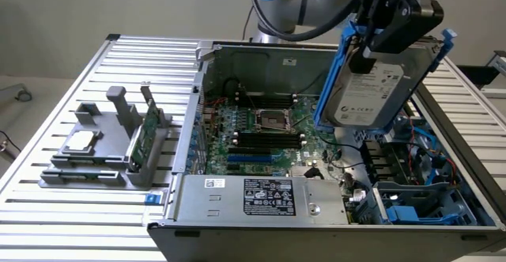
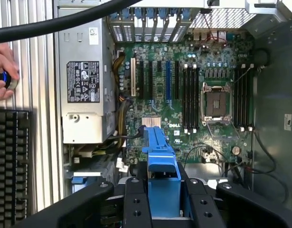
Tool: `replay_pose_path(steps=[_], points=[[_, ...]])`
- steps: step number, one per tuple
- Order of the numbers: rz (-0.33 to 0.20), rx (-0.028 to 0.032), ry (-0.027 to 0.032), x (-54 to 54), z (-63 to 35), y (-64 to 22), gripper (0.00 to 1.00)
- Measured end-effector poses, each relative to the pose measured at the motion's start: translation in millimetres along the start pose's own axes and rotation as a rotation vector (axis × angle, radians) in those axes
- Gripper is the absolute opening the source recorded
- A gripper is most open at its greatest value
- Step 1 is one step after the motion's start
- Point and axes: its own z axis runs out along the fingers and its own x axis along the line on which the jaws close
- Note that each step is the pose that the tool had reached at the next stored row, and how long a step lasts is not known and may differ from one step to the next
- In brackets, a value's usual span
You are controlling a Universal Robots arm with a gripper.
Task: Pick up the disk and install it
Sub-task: 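Pick up the disk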
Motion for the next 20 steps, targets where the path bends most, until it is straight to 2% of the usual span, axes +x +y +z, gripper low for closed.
replay_pose_path(steps=[6, 12, 20], points=[[0.000, 0.0000, 0.0000, 20.0, 0.6, -11.3, 0.33], [0.000, 0.0001, 0.0034, 36.8, 0.3, -23.4, 0.33], [0.000, 0.0001, 0.0038, 37.5, 0.2, -24.8, 0.33]])
